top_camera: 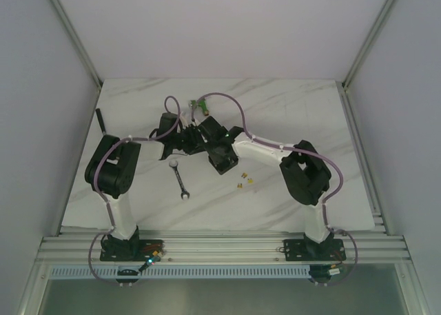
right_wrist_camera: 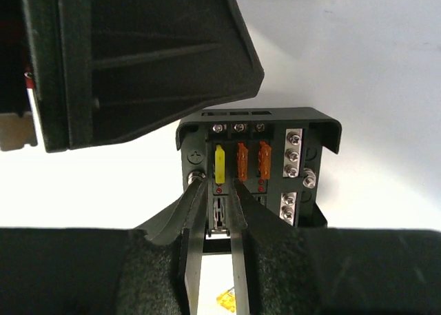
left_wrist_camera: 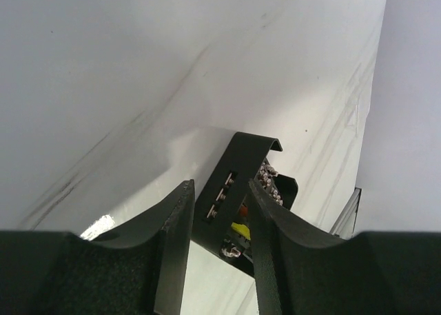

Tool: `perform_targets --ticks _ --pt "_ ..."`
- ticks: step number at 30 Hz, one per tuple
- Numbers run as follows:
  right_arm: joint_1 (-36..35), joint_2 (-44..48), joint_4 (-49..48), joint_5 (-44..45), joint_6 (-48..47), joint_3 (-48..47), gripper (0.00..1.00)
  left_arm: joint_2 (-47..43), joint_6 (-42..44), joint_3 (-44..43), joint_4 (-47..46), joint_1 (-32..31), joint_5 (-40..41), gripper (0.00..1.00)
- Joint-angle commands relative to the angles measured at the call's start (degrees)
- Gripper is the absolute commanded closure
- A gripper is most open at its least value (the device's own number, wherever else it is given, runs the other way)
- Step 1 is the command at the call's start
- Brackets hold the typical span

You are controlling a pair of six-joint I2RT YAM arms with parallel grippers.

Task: Snap on the fuse box
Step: Install the fuse at the fuse box base, then pick up the fuse from the center of the board.

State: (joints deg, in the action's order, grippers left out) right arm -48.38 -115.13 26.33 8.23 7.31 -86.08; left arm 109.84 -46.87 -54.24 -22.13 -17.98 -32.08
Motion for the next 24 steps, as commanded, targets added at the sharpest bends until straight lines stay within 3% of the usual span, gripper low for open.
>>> perform_targets --ticks 1,12,21,24 --pt "-0.06 3.74 0.97 1.75 0.80 -1.06 0.74 -2.57 1.57 0.91 1.38 0.69 0.53 0.52" --pt "2.97 14.62 0.50 5.36 5.47 10.48 0.64 -8.28 0.87 3.86 3.09 2.15 3.89 0.33" --pt "1.20 21.22 1.75 6.57 14.11 22.98 0.54 -17.04 0.73 7.55 7.46 0.94 9.02 0.11" --pt "0.52 23.37 0.29 6.55 16.14 26.57 0.52 -19.86 1.23 9.15 9.49 -0.16 10.25 0.08"
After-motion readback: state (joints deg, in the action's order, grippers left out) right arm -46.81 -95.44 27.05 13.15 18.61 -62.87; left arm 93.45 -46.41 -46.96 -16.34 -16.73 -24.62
